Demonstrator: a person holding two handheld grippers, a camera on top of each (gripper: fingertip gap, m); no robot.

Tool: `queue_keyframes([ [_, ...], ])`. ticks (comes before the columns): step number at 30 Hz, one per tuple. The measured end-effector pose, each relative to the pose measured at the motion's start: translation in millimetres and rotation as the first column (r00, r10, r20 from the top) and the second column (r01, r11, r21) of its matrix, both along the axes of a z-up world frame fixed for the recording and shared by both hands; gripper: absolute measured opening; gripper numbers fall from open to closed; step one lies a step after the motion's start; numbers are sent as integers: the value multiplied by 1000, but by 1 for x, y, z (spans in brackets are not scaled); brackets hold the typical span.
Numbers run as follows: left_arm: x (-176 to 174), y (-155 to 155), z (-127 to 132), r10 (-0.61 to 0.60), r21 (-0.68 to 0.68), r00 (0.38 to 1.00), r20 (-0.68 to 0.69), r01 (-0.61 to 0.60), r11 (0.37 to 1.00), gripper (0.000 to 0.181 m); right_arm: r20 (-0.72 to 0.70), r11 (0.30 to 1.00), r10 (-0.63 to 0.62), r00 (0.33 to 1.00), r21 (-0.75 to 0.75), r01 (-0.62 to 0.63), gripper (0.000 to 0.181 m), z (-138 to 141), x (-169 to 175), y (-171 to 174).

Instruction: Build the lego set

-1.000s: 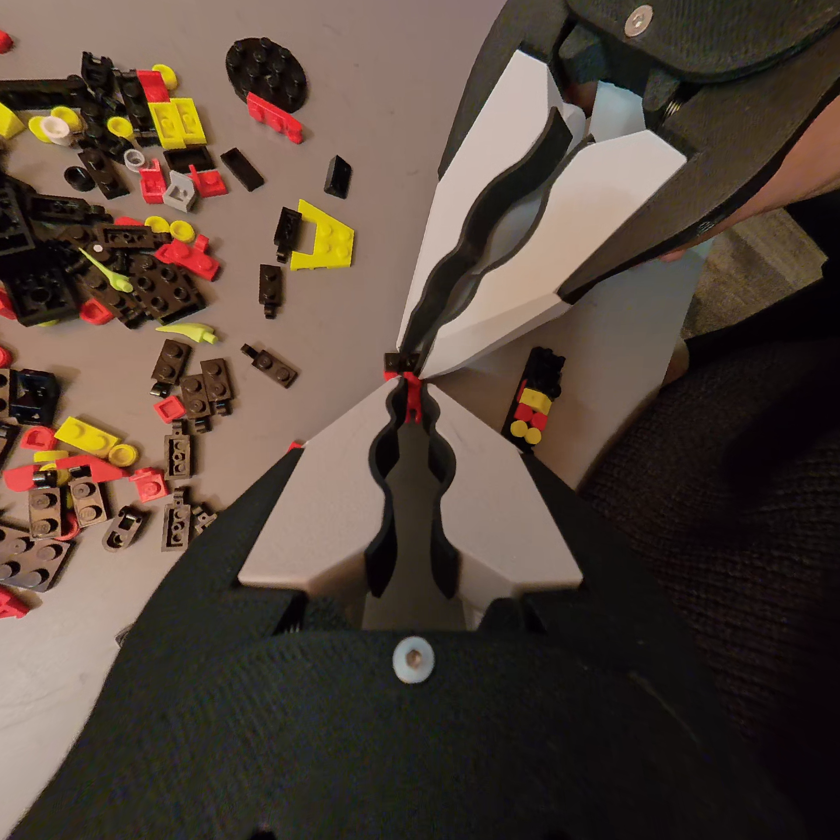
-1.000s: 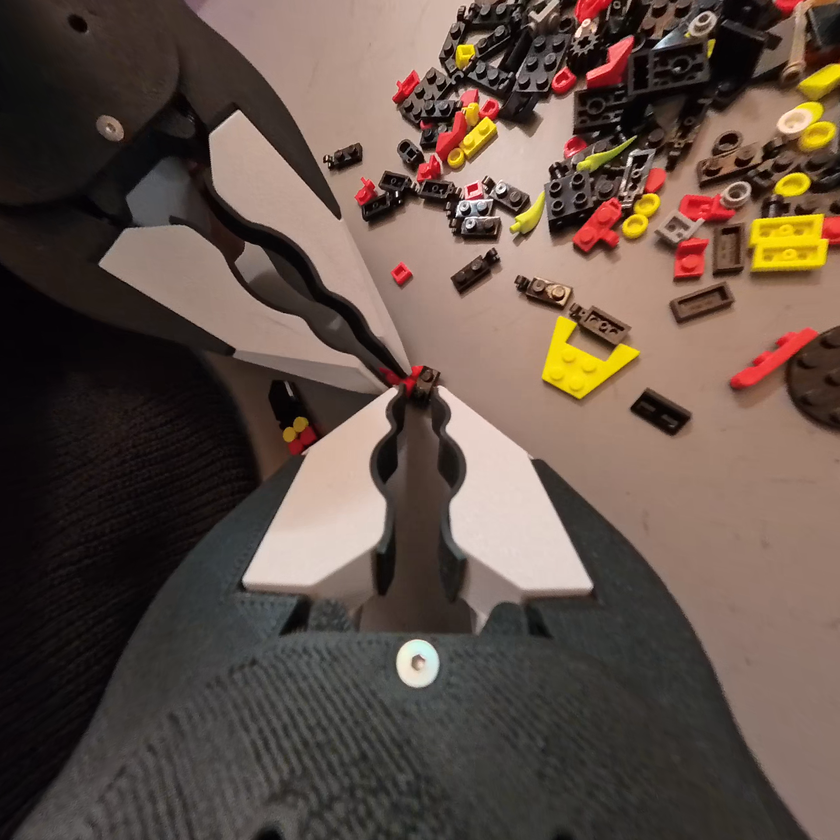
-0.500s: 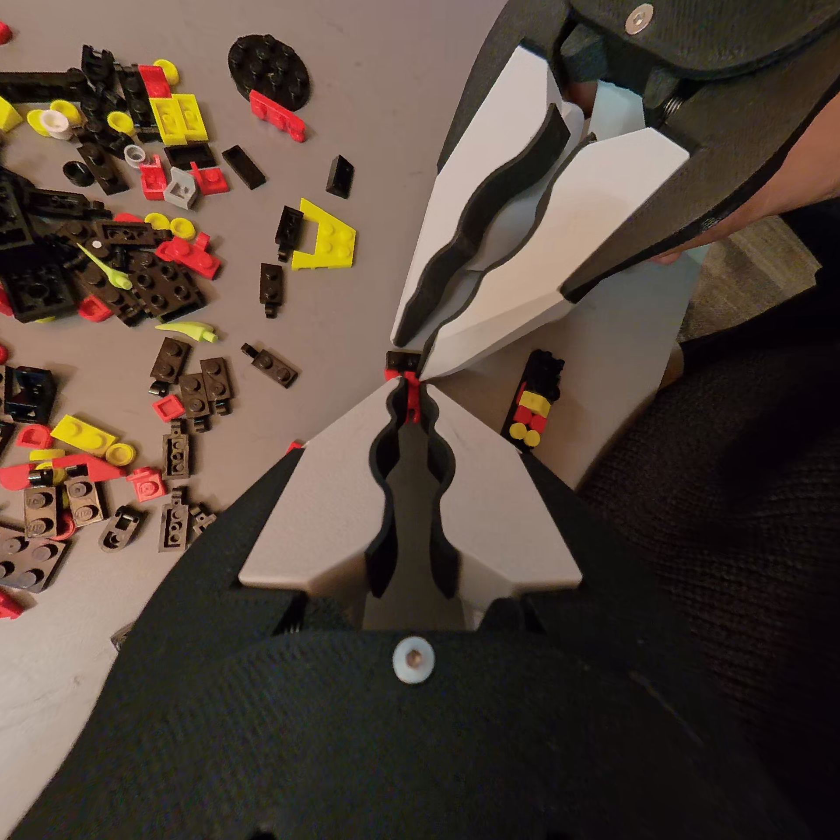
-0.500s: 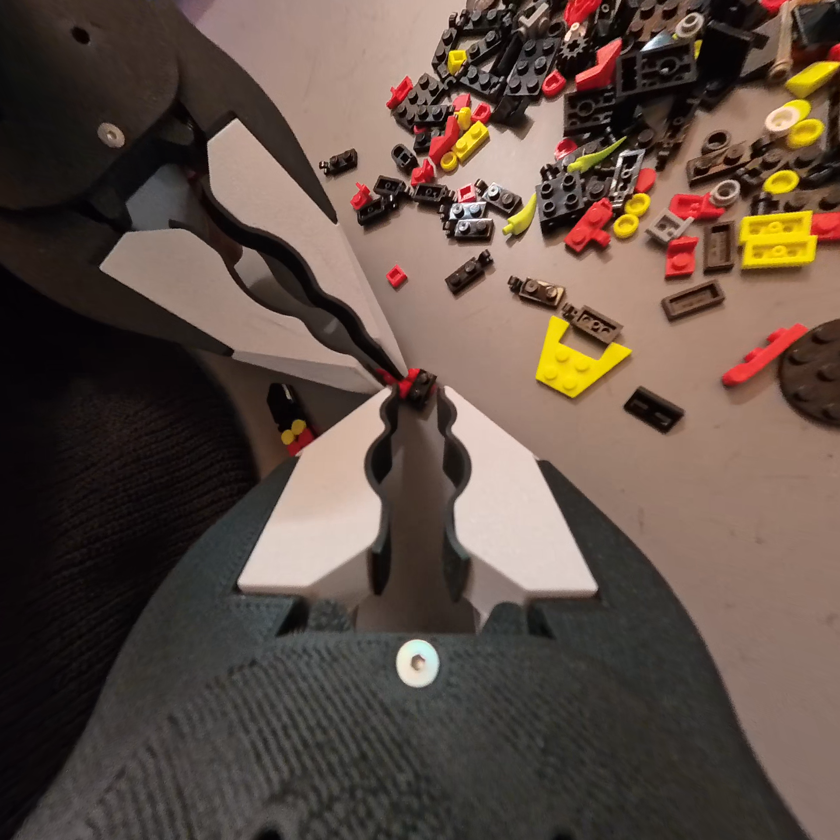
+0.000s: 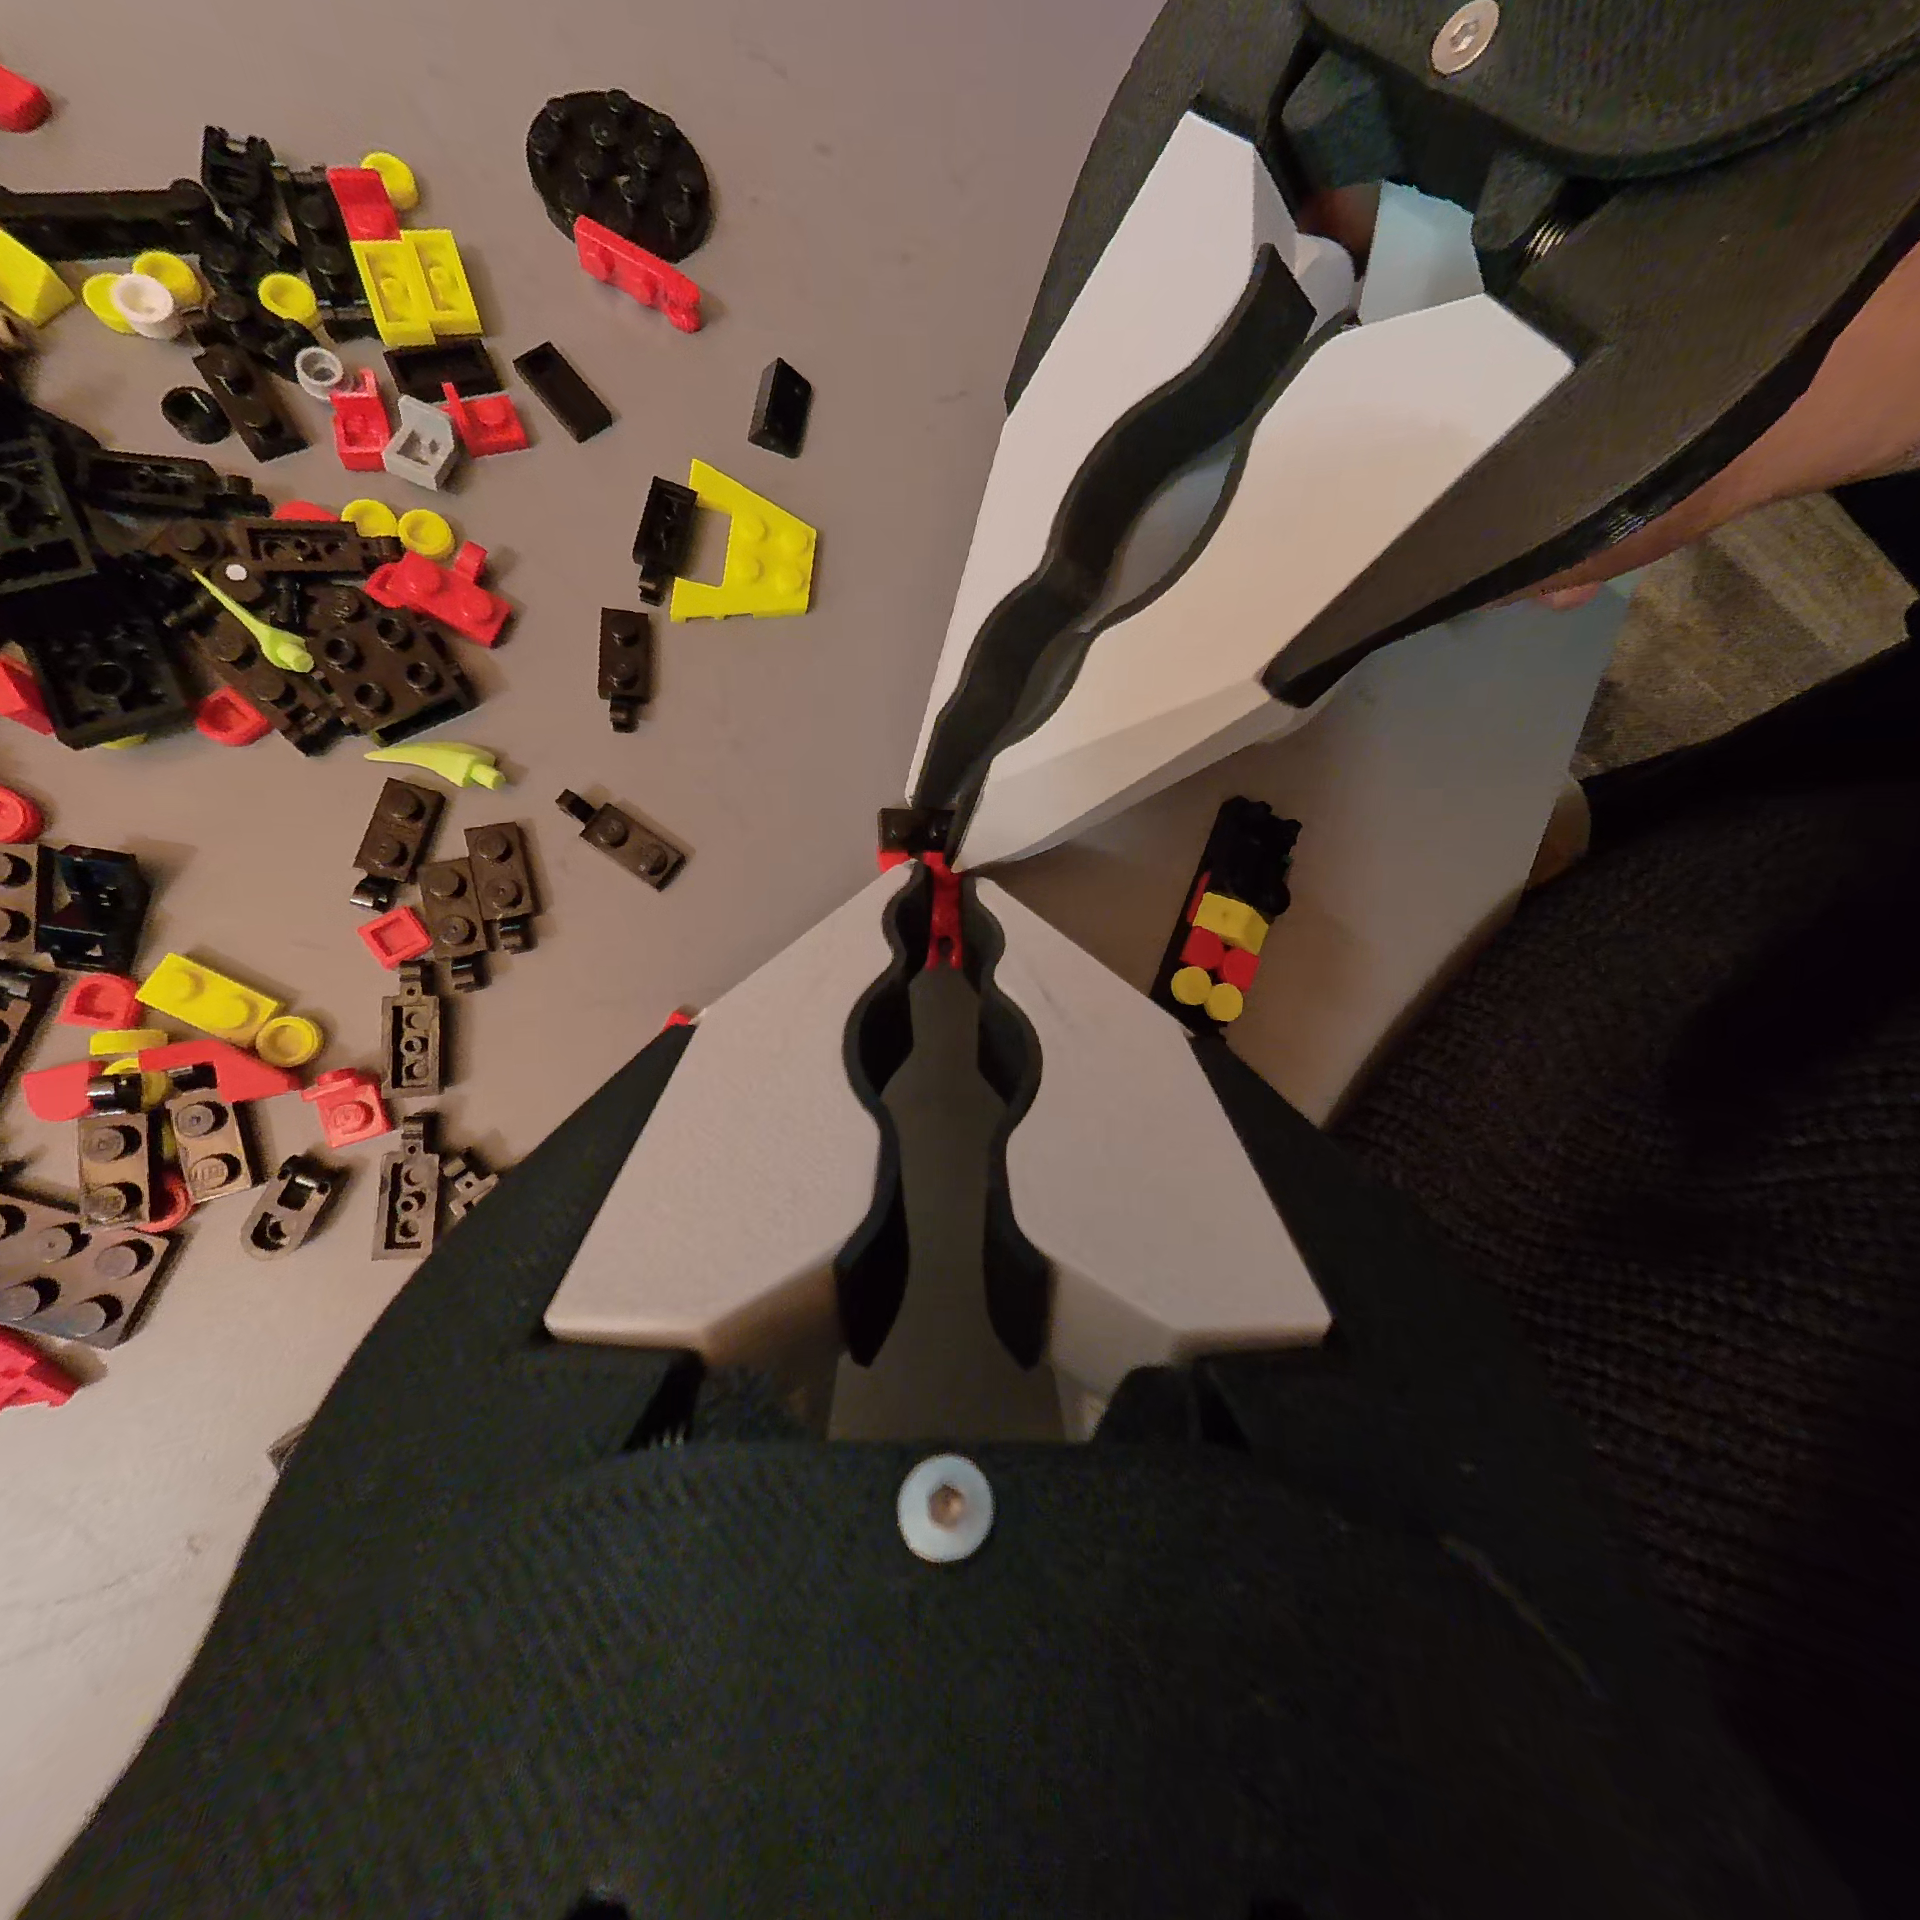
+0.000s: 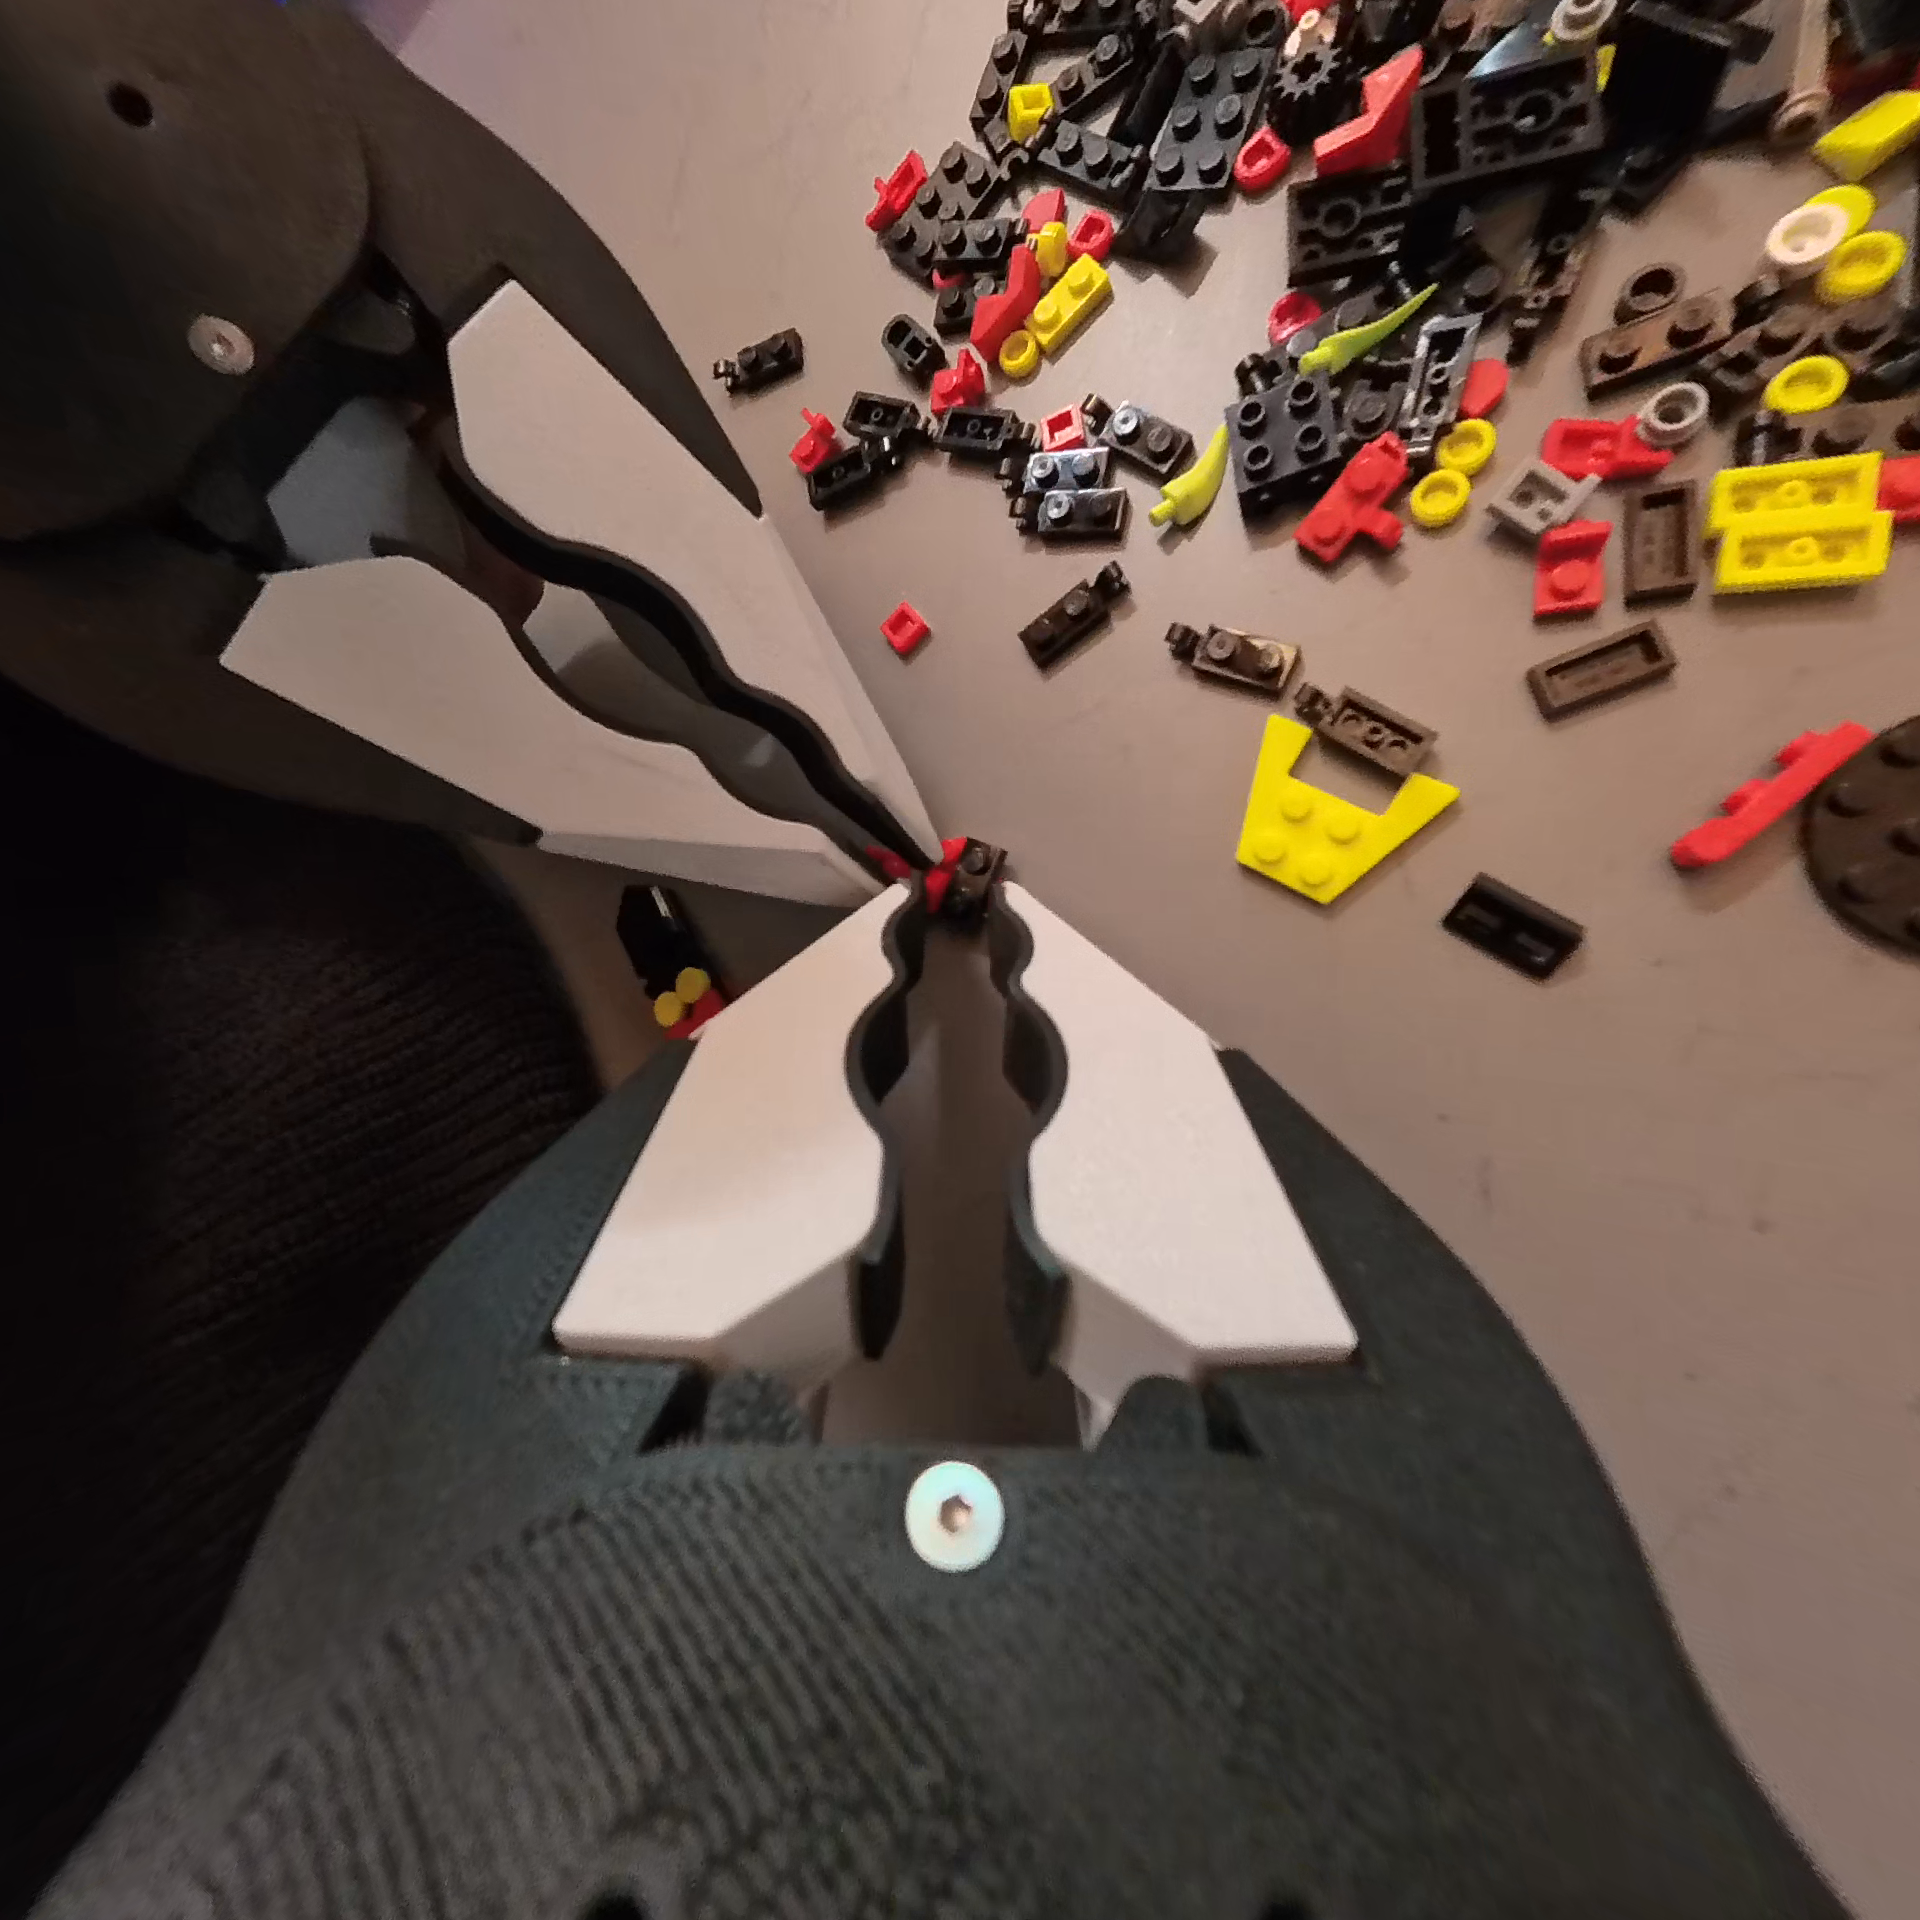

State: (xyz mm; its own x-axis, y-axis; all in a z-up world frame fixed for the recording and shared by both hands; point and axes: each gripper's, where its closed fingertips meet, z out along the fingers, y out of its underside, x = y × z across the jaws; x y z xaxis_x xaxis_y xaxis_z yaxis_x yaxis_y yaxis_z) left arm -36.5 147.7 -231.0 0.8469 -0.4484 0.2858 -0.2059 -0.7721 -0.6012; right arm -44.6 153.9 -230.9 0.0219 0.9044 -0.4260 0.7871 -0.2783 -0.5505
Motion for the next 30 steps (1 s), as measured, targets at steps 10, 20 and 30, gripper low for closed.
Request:
queue_keyframes([
  [10,0,1,0,8,-3,1000,-13,-8,1000,2,60,1000,-12,998,13,11,6,-1,0,0],
  [20,-2,0,1,4,-6,1000,-8,-4,1000,2,22,999,7,1000,48,-8,6,-1,-4,-1],
  [30,-12,-2,5,-9,36,1000,5,8,999,14,-78,1000,-21,997,13,22,19,5,-1,11],
])
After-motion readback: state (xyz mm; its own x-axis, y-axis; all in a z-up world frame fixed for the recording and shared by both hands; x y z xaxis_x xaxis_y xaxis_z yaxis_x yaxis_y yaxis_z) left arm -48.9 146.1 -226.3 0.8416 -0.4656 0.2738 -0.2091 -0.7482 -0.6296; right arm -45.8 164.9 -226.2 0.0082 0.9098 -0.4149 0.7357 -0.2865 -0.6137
